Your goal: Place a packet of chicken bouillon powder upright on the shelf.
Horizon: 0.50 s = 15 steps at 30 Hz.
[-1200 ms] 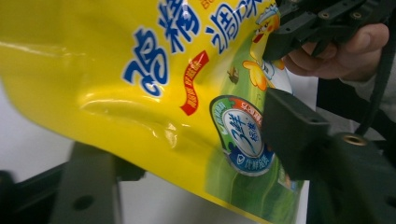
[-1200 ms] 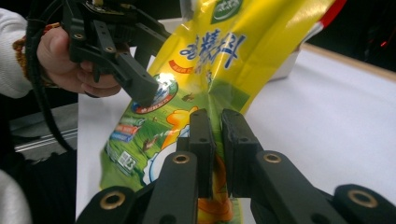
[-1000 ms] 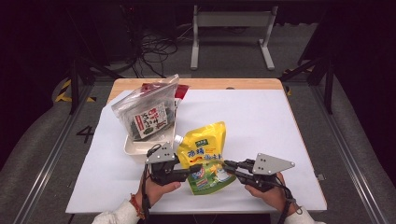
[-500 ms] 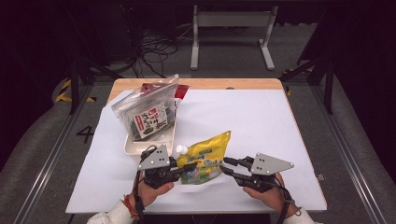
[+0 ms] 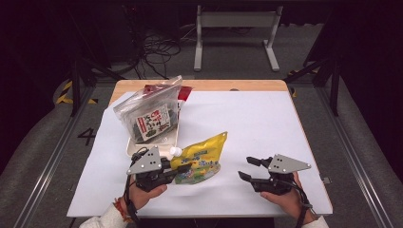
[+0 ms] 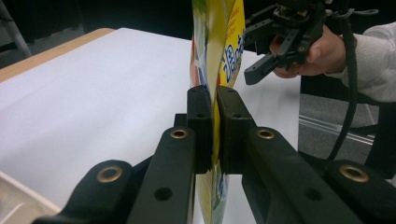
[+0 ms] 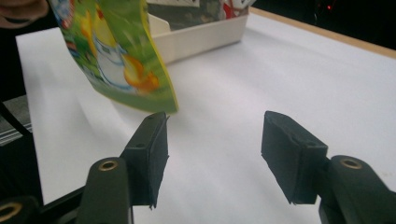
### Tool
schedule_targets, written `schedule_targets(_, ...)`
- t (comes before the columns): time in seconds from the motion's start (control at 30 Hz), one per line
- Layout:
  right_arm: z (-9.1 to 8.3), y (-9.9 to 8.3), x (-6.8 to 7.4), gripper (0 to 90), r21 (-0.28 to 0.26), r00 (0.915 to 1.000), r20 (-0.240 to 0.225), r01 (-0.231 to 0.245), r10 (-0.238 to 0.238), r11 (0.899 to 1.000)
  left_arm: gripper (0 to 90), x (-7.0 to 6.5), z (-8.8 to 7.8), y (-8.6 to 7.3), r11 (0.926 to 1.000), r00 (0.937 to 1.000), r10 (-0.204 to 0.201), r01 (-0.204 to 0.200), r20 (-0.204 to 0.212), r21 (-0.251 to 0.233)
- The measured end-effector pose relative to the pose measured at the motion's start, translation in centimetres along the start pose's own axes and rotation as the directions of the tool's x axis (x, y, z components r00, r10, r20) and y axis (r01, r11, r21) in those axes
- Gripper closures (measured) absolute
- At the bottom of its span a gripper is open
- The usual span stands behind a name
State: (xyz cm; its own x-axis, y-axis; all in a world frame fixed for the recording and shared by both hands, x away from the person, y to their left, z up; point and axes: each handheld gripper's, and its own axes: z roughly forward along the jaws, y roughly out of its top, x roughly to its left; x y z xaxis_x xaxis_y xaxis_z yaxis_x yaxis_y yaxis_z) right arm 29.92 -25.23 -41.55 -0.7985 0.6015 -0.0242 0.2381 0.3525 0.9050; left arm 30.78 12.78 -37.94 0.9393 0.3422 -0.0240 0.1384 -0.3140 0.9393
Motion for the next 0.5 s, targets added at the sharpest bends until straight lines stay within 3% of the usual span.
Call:
schedule_targets(0.3,0.0,-1.2,-0.4,30.9,0.070,0.9989,0.048,-0.003,0.000,0.998,85.2,0.2,-0.4,0.7,0.9993,0.9995,0.033,-0.033,-0.001,-0.014)
schedule_targets(0.5,0.1,-1.3,-0.6,28.2,0.075,0.9985,0.054,-0.015,0.011,0.997,85.2,0.5,-1.5,1.0,0.9986,0.9991,0.037,-0.037,-0.021,-0.038)
